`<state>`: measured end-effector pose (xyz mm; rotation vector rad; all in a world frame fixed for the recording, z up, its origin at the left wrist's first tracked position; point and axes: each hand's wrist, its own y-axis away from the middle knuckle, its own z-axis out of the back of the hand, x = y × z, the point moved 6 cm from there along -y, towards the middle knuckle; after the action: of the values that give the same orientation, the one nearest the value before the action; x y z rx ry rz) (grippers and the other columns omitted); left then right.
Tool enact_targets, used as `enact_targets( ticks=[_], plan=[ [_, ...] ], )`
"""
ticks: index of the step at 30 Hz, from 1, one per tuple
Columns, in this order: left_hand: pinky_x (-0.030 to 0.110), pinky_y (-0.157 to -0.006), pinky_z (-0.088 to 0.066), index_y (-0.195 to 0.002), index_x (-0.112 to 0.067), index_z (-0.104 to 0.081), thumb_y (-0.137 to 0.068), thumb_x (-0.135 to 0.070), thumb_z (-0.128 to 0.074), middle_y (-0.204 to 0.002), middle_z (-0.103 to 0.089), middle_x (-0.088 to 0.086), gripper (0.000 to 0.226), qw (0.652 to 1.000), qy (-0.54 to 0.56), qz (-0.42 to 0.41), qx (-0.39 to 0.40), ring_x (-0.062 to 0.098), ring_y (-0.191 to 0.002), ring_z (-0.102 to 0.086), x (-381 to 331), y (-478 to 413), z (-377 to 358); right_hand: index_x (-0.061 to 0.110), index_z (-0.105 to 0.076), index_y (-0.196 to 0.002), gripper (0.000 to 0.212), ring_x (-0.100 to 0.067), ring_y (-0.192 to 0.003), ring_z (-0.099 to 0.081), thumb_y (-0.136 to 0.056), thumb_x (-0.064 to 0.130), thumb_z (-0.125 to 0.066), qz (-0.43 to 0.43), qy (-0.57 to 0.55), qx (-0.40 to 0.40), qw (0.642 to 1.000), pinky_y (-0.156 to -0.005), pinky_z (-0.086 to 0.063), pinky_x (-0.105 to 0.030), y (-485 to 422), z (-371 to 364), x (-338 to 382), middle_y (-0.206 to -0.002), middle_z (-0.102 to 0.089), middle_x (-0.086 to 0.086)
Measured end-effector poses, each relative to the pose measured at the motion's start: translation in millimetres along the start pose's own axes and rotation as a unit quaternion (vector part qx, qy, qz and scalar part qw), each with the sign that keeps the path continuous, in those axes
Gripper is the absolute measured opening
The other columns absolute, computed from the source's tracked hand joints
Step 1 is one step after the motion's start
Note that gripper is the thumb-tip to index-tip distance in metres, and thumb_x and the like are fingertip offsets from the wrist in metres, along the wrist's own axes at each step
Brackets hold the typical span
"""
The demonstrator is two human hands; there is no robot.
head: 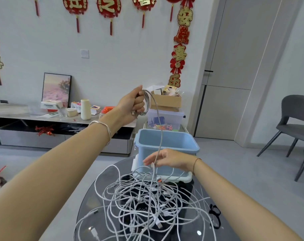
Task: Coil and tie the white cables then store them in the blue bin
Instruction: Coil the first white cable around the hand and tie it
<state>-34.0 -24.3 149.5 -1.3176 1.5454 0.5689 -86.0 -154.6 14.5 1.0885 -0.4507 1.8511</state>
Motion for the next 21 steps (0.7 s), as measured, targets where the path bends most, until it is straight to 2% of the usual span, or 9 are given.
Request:
enact_targets(
  ticks=[3, 5, 8, 10, 12, 15, 18, 21],
  plan=[
    [0.016, -0.035, -0.021, -0.067, -0.019, -0.038, -0.102, -0.033, -0.039, -0.034, -0.022, -0.009, 0.037, 0.999, -0.003, -0.013, -0.043, 0.007, -0.027, -0.018, -5, 1, 18, 0.007, -0.066, -0.114, 0.024, -0.013, -0.109, -0.062, -0.093, 0.007, -0.054, -0.007, 0.017, 0.001, 1.000, -0.102, -0.042, -0.020, 4, 4, -5, -0.118, -0.067, -0.009],
    [0.016, -0.033, -0.022, -0.068, -0.020, -0.037, -0.102, -0.033, -0.039, -0.033, -0.021, -0.009, 0.037, 0.997, -0.002, -0.021, -0.080, 0.006, -0.026, -0.018, -6, 2, 36, 0.011, -0.067, -0.112, 0.022, -0.013, -0.108, -0.063, -0.094, 0.012, -0.056, -0.011, 0.030, 0.003, 0.999, -0.102, -0.042, -0.020, 8, 9, -11, -0.114, -0.069, -0.005],
    [0.015, -0.030, -0.024, -0.068, -0.019, -0.038, -0.102, -0.031, -0.038, -0.032, -0.021, -0.010, 0.036, 0.990, -0.017, -0.018, -0.140, 0.006, -0.025, -0.018, -4, 6, 64, 0.013, -0.069, -0.109, 0.020, -0.010, -0.096, -0.065, -0.094, 0.020, -0.057, -0.018, 0.011, -0.032, 0.999, -0.091, -0.050, -0.021, 13, 19, -17, -0.104, -0.071, -0.003],
    [0.014, -0.031, -0.024, -0.068, -0.019, -0.042, -0.101, -0.032, -0.040, -0.033, -0.024, -0.010, 0.036, 0.980, -0.124, -0.002, -0.156, 0.005, -0.025, -0.023, 1, 9, 77, 0.016, -0.071, -0.105, 0.020, -0.008, -0.082, -0.065, -0.092, 0.026, -0.060, -0.014, -0.016, -0.079, 0.997, -0.075, -0.053, -0.019, 14, 27, -14, -0.089, -0.072, 0.000],
    [0.015, -0.031, -0.023, -0.068, -0.019, -0.048, -0.099, -0.033, -0.044, -0.032, -0.027, -0.009, 0.035, 0.956, -0.254, 0.018, -0.144, 0.006, -0.025, -0.026, 9, 13, 79, 0.015, -0.071, -0.105, 0.019, -0.010, -0.070, -0.060, -0.092, 0.025, -0.060, -0.004, -0.043, -0.145, 0.988, -0.059, -0.047, -0.015, 12, 37, -7, -0.074, -0.068, 0.003],
    [0.019, -0.035, -0.026, -0.065, -0.017, -0.055, -0.097, -0.035, -0.047, -0.033, -0.032, -0.007, 0.038, 0.922, -0.373, 0.010, -0.105, 0.008, -0.028, -0.029, 18, 23, 64, 0.005, -0.067, -0.108, 0.021, -0.012, -0.059, -0.060, -0.092, 0.015, -0.060, 0.003, -0.125, -0.222, 0.967, -0.048, -0.045, -0.014, 9, 51, 6, -0.067, -0.068, 0.000],
    [0.022, -0.042, -0.028, -0.055, -0.020, -0.061, -0.096, -0.039, -0.050, -0.038, -0.033, -0.001, 0.047, 0.905, -0.417, -0.020, -0.079, 0.011, -0.034, -0.031, 22, 32, 52, 0.001, -0.063, -0.107, 0.019, -0.007, -0.047, -0.062, -0.089, 0.008, -0.062, -0.016, -0.180, -0.255, 0.950, -0.047, -0.051, -0.015, 7, 59, 15, -0.074, -0.068, -0.008],
    [0.026, -0.047, -0.027, -0.061, -0.021, -0.068, -0.096, -0.042, -0.050, -0.049, -0.034, 0.008, 0.044, 0.917, -0.393, -0.030, -0.059, 0.016, -0.042, -0.030, 29, 33, 49, 0.005, -0.058, -0.097, 0.013, -0.012, -0.053, -0.066, -0.086, 0.000, -0.063, -0.020, -0.202, -0.268, 0.942, -0.053, -0.056, -0.020, 6, 64, 22, -0.081, -0.067, -0.012]
  ],
)
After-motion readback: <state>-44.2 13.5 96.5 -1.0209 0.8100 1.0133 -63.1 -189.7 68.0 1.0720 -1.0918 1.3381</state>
